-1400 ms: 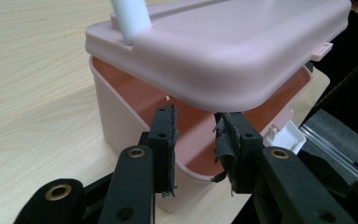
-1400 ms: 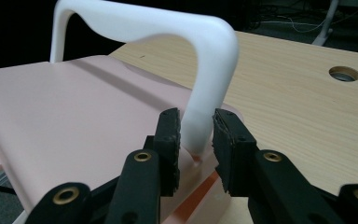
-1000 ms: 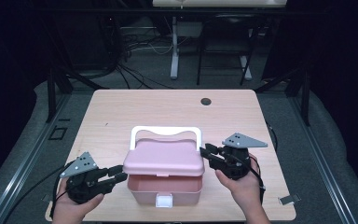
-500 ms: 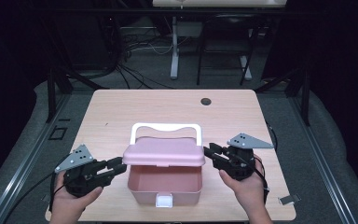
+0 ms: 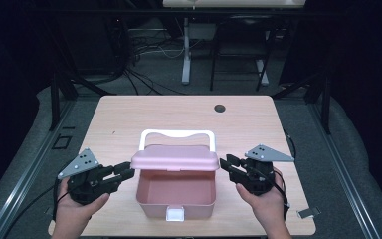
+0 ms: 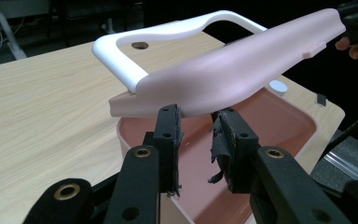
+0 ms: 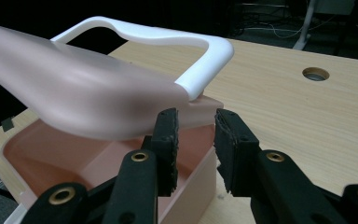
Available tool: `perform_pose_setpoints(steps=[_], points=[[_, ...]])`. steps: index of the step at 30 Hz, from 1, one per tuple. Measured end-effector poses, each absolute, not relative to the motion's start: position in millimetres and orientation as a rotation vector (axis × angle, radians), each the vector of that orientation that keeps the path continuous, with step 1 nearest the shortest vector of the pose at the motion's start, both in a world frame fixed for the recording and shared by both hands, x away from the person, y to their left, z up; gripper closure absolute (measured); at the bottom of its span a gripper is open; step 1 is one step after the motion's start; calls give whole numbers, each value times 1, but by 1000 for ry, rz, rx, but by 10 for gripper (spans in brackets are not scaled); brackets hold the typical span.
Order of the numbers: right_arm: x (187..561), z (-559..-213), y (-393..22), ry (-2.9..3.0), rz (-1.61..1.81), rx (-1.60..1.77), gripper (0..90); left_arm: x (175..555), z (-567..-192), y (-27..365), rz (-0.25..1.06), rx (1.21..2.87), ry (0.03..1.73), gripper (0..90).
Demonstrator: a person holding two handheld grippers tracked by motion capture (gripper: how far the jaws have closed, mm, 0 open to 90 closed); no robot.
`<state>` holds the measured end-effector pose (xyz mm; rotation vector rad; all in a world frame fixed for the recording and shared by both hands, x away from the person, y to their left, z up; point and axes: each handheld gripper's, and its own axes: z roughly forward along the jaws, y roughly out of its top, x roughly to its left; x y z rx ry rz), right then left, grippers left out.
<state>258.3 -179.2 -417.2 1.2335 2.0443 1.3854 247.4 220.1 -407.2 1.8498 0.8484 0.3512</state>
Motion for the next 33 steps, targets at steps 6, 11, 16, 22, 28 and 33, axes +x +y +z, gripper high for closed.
perform_pose_setpoints(steps=[6,11,16,22,28,33], points=[[255,-420,-183,2040,1381,1245,695,250,-405,221,357,1854,845,716],[253,-425,-183,2055,1368,1253,692,253,-404,221,353,1845,844,719],[253,-432,-180,2075,1358,1258,690,255,-402,220,359,1849,846,719],[252,-439,-176,2100,1344,1258,687,258,-399,220,363,1848,847,720],[251,-446,-169,2128,1310,1248,674,260,-397,218,368,1847,847,720],[251,-457,-161,2165,1276,1243,666,261,-396,218,368,1847,849,720]])
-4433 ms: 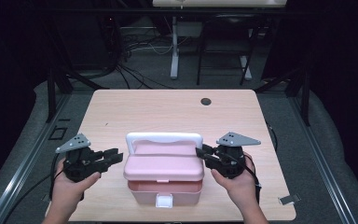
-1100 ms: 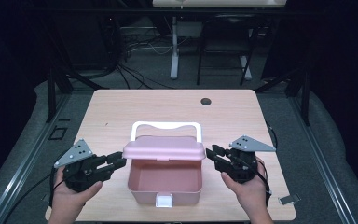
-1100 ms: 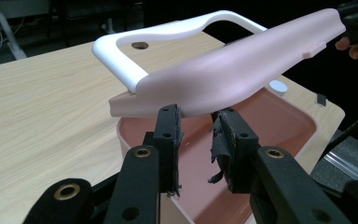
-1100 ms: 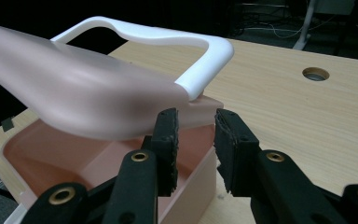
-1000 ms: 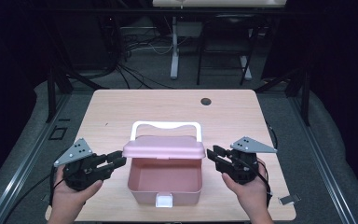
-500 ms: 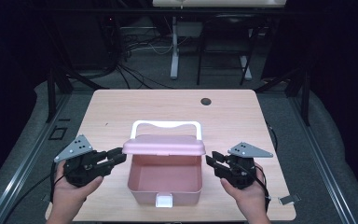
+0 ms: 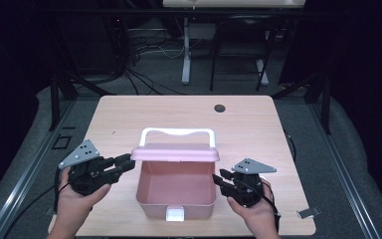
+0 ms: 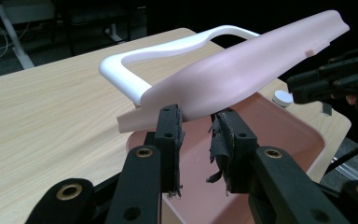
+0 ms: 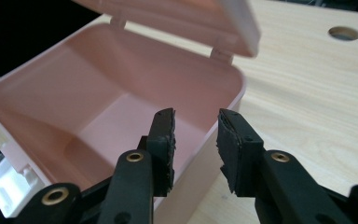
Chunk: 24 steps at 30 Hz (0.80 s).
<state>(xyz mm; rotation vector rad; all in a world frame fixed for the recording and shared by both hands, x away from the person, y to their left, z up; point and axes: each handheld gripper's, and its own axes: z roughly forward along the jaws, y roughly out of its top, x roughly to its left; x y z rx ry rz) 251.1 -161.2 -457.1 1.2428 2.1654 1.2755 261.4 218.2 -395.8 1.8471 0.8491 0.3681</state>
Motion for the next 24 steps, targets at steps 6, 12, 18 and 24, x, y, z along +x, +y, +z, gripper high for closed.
perform_pose_setpoints(steps=[6,12,18,24], points=[[252,-470,-154,2206,1224,1251,655,265,-393,217,372,1843,854,719],[251,-476,-152,2223,1187,1252,661,268,-391,216,378,1839,857,719],[251,-477,-151,2232,1178,1240,670,271,-390,216,382,1837,862,719],[251,-477,-153,2236,1185,1240,673,275,-388,214,387,1839,871,721]])
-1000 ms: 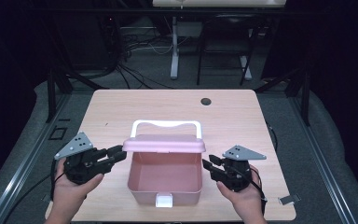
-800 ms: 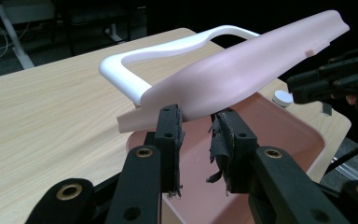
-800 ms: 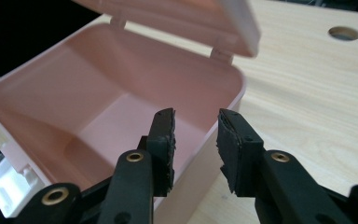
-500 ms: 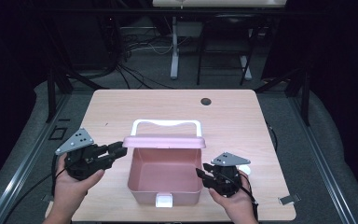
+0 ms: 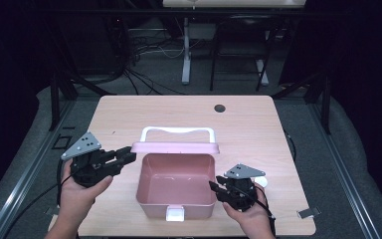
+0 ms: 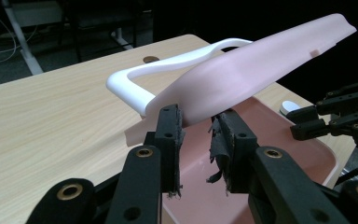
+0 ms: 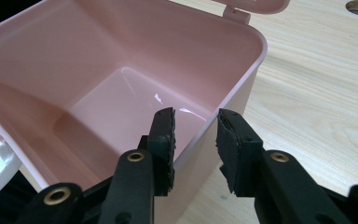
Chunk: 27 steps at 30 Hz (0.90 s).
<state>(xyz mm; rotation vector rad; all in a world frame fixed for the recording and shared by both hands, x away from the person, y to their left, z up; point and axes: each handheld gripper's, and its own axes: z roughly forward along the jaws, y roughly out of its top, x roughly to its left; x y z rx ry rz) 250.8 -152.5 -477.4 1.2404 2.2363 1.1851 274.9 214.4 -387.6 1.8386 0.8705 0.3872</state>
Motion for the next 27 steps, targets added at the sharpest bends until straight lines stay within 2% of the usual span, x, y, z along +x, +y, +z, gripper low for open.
perform_pose_setpoints(steps=[27], points=[[251,-479,-154,2222,1198,1254,680,300,-386,212,396,1804,906,760]])
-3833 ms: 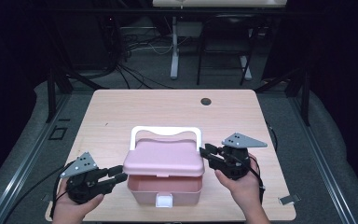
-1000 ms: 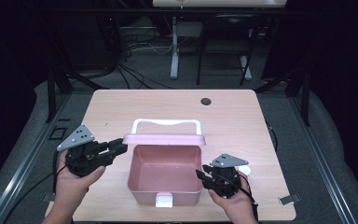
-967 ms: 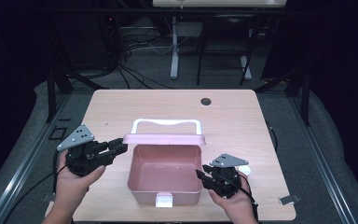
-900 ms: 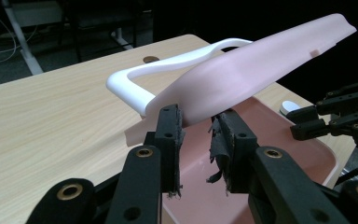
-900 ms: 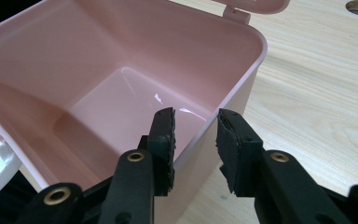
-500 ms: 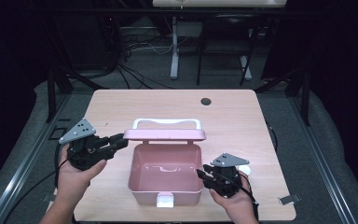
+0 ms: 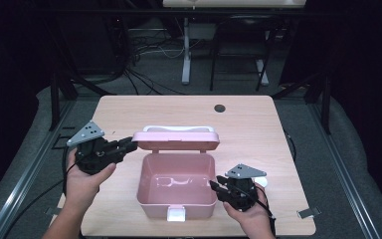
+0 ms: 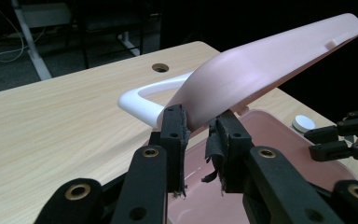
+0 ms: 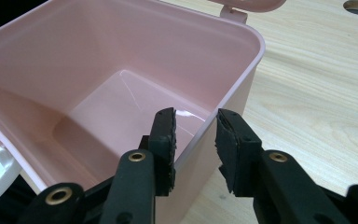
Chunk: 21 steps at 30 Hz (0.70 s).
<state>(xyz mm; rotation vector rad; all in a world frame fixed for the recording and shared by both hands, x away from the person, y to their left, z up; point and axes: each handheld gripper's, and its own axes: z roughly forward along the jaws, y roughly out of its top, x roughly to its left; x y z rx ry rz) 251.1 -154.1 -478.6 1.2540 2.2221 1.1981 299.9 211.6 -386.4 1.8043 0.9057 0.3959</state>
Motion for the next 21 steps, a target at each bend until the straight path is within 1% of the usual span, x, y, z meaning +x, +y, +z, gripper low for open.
perform_pose_setpoints(steps=[21], points=[[253,-480,-155,2220,1213,1262,670,316,-402,209,404,1779,932,773]])
